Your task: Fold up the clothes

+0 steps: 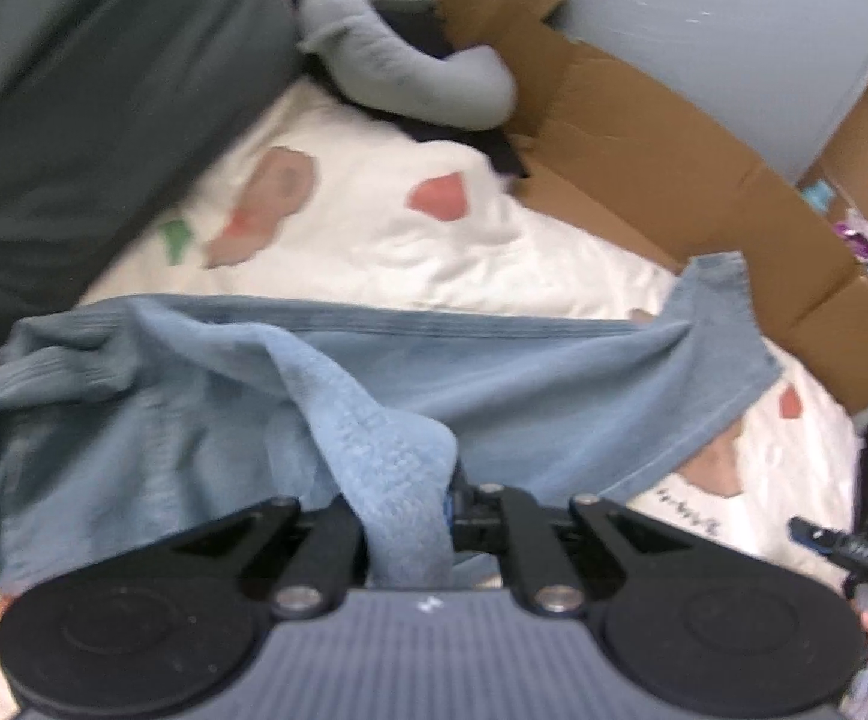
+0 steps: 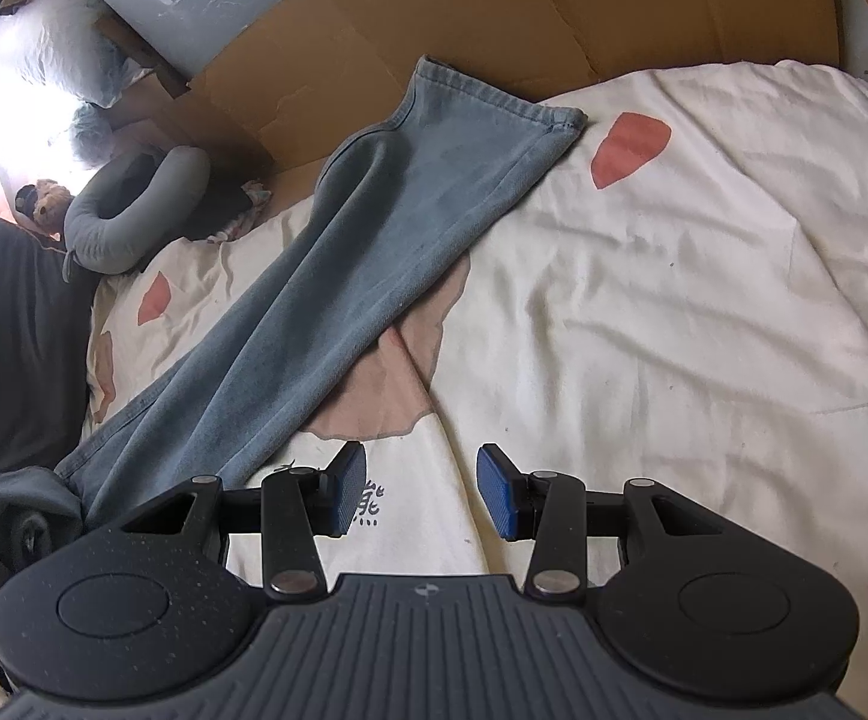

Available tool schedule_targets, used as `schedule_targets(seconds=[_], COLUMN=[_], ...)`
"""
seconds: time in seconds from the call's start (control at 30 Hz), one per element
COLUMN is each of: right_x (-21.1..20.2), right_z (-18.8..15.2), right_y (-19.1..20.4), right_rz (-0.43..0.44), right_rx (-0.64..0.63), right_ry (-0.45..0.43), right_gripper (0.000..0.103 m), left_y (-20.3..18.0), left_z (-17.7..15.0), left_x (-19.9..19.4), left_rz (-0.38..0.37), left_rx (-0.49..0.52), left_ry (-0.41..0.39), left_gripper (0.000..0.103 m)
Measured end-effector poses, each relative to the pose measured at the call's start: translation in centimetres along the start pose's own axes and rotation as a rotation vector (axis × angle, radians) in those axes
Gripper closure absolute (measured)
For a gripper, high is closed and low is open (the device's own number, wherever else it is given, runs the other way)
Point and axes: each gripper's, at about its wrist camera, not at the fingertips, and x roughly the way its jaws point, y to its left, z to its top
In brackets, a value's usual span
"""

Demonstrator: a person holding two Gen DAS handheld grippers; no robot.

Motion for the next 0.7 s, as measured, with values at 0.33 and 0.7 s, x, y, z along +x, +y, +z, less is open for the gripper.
schedule_targets(seconds=[0.33, 0.7], right_x=[0.6, 1.1], right_z=[-0.8, -1.5], right_y=[0.3, 0.9], right_rz=[0.002, 0.017], right_rx=[-0.023, -0.057], right_ry=[0.041, 0.077], right_gripper=[0.055, 0.055], left_y=[-2.3, -1.9], left_z=[0.5, -0.9], left_x=[5.9, 6.1], left_rz=[-0.079, -0.051], left_rx=[0.001, -0.023], left_ry=[0.034, 0.064], left_gripper=[0.098, 0.044])
